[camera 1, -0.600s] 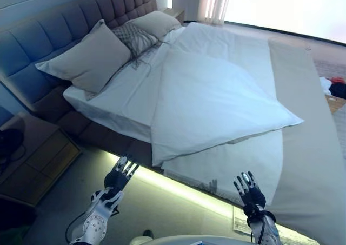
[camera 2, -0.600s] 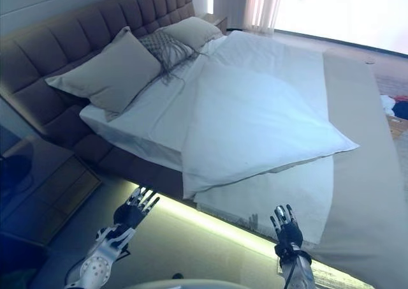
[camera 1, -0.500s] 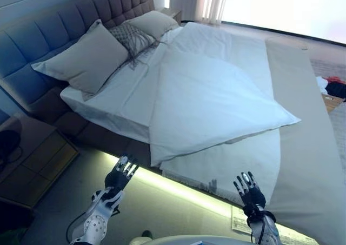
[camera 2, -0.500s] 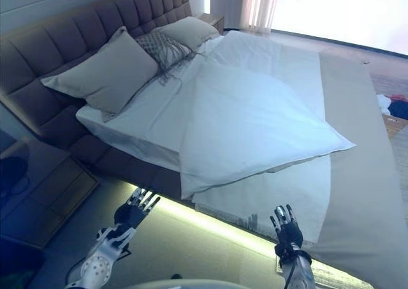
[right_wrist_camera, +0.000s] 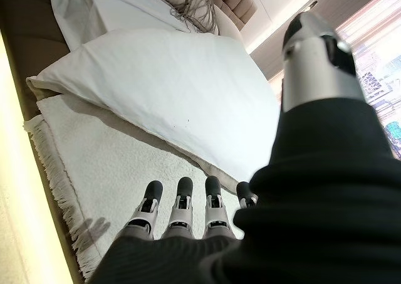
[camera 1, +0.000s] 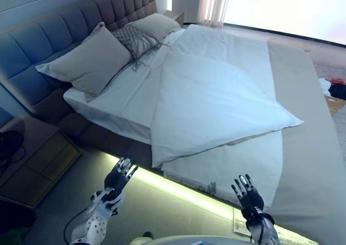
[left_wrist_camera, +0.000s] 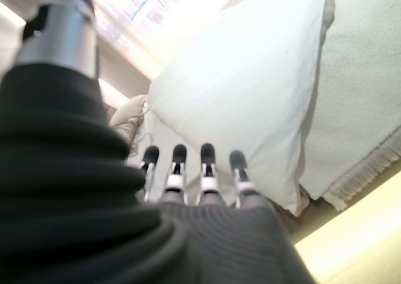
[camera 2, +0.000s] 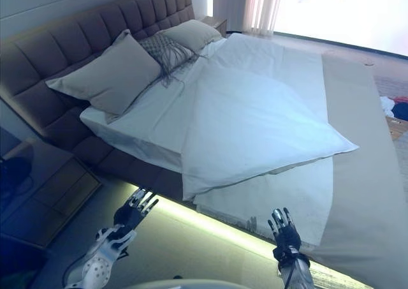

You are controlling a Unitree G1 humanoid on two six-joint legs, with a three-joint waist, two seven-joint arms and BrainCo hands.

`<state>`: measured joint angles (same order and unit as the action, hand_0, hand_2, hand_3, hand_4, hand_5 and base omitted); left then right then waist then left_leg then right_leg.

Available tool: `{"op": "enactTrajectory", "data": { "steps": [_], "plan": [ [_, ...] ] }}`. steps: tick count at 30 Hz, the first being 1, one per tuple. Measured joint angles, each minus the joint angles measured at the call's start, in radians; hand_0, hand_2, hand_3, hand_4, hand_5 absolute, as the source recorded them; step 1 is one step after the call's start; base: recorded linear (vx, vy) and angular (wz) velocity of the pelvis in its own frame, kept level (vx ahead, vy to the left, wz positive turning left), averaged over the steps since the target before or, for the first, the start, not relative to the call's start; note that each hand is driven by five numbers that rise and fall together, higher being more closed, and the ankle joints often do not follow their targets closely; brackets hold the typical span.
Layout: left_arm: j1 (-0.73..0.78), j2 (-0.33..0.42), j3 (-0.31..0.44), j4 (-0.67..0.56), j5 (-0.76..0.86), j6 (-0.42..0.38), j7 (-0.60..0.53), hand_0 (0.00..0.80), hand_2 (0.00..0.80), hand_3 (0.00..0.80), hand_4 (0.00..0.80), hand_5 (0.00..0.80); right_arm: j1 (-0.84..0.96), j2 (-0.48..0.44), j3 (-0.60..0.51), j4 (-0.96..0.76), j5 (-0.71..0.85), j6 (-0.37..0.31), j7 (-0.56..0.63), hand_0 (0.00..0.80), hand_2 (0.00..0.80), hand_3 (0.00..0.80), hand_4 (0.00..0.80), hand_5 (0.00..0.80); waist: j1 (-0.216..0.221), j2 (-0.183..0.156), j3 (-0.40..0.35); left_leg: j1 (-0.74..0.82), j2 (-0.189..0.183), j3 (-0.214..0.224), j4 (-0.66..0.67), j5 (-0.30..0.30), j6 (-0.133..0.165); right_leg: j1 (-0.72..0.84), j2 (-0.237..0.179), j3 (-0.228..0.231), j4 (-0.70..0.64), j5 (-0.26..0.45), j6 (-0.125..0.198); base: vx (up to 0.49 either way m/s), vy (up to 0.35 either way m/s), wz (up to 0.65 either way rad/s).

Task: Make the bed neatly

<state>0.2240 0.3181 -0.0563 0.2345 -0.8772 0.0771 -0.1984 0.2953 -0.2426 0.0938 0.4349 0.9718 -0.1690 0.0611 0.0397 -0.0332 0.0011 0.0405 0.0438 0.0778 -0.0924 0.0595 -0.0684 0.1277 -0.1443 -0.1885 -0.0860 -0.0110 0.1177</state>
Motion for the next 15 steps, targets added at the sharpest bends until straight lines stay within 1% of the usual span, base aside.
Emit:
{"op": "enactTrajectory", "data": {
  "steps": [4, 9, 11, 13, 15],
  "plan": [
    [0.028, 0.001, 0.000, -0.010, 0.000, 0.000, -0.003, 0.000, 0.000, 0.000, 0.000, 0.000, 0.026, 0.000, 0.000, 0.000, -0.002, 0.002, 0.021, 0.000, 0.000, 0.000, 0.000, 0.000, -0.001, 0.001, 0.002, -0.001, 0.001, 0.000, 0.000, 0.000, 0.000, -0.001, 0.001, 0.000, 0.000, 0.000, 0.000, 0.032, -0.066, 0.00],
    [0.057, 0.001, 0.000, -0.019, -0.009, -0.020, -0.003, 0.000, 0.000, 0.000, 0.000, 0.000, 0.033, -0.006, 0.000, 0.000, -0.019, 0.043, 0.047, 0.000, 0.000, 0.000, 0.000, 0.000, -0.003, -0.001, 0.010, -0.001, 0.006, 0.001, 0.004, 0.000, -0.002, -0.001, 0.007, 0.005, 0.000, -0.001, -0.002, 0.009, -0.074, -0.01],
    [0.068, 0.001, 0.000, -0.019, -0.011, -0.023, -0.002, 0.000, 0.000, 0.000, 0.000, 0.000, 0.032, -0.009, 0.000, 0.000, -0.019, 0.050, 0.050, 0.000, 0.000, 0.000, 0.000, 0.000, -0.001, 0.000, 0.014, -0.002, 0.008, 0.000, 0.005, 0.001, -0.003, -0.001, 0.010, 0.005, 0.000, -0.002, -0.002, 0.002, -0.052, 0.01],
    [0.082, 0.001, 0.000, -0.019, -0.013, -0.023, -0.003, 0.000, 0.000, 0.000, 0.000, 0.000, 0.029, -0.011, 0.000, 0.000, -0.019, 0.054, 0.050, 0.000, 0.000, 0.000, 0.000, 0.000, 0.001, 0.000, 0.018, -0.003, 0.011, -0.002, 0.009, 0.001, -0.005, 0.000, 0.014, 0.005, 0.000, -0.006, -0.002, 0.006, 0.003, 0.02],
    [0.092, 0.001, 0.000, -0.018, -0.016, -0.023, -0.007, 0.000, 0.000, 0.000, 0.000, 0.000, 0.025, -0.015, 0.000, -0.007, -0.017, 0.059, 0.048, 0.000, 0.000, 0.000, 0.000, 0.000, 0.002, 0.006, 0.034, -0.019, 0.009, -0.007, 0.042, -0.004, -0.012, -0.005, 0.016, 0.004, 0.004, -0.010, -0.007, 0.002, 0.087, 0.08]
  ]
}}
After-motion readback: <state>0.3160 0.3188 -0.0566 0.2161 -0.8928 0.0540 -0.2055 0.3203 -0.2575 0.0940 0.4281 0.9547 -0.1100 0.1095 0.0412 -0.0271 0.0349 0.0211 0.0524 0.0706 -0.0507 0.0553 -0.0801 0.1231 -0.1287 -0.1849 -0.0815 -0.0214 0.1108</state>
